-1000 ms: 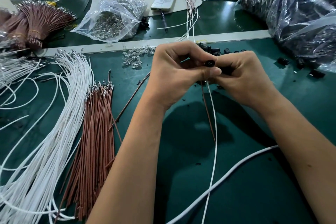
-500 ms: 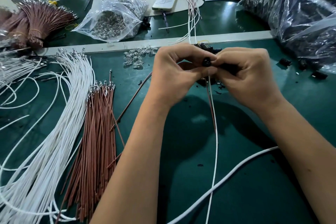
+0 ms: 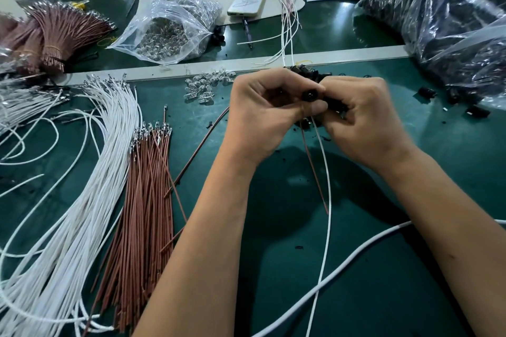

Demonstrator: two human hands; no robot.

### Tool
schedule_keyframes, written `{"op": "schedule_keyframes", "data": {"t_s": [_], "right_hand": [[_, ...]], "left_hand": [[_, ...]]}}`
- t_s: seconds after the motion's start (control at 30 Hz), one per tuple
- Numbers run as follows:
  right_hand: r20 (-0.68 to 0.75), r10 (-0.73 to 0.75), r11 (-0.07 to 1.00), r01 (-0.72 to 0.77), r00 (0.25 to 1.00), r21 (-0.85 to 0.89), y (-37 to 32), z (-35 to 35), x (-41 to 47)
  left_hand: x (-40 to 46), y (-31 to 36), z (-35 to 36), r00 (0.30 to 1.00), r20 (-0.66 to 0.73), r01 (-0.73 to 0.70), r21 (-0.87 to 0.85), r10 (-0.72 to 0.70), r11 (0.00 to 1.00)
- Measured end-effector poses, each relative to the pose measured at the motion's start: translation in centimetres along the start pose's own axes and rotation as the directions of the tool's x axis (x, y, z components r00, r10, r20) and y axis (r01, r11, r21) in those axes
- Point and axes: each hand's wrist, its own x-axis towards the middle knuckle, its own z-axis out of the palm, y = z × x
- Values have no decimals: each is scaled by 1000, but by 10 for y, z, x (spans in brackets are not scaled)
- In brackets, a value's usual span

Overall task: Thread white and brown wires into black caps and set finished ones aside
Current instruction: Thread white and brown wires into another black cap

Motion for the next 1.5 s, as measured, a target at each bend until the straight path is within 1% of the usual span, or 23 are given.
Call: {"op": "schedule_keyframes", "data": {"t_s": [0.17,0.3,0.37,0.43,0.53,0.67,0.83,0.97,1.1,1.27,1.5], "right_hand": [[-1,42,999,-42,999,7,8,2,-2],[-120,79,996,-73,990,53,6,1,-4],[-162,80,991,-61,983,117,4,-1,-5],[-175,51,990,-27,983,140,0,-2,-4],[-186,36,993,-13,982,121,-4,0,-4],[-212,25,994,-1,977,114,-5,2,-4],[-244,-12,998,26,970,55,-6,1,-2],[-243,-29,998,43,970,52,-7,0,-3],[-211,-16,998,28,977,54,-6,0,-4],[-197,-12,998,25,980,62,-4,0,-4],[-232,-18,996,38,973,79,-7,0,-4]], "left_hand": [[0,-1,3,999,-41,14,0,-14,1000],[2,-2,-1,994,-107,0,39,4,999],[2,-2,-4,988,-155,13,88,1,996],[2,-2,-5,985,-173,11,149,15,989],[3,-4,-6,989,-137,-26,252,62,967],[4,-7,-6,989,-112,-56,330,98,942],[3,-7,-10,992,-84,-54,347,89,936],[3,-6,-9,991,-103,-48,360,90,932],[3,-5,-8,990,-119,-33,315,74,948],[2,-5,-8,991,-99,-49,354,89,934],[3,-6,-11,991,-62,-83,386,116,919]]}}
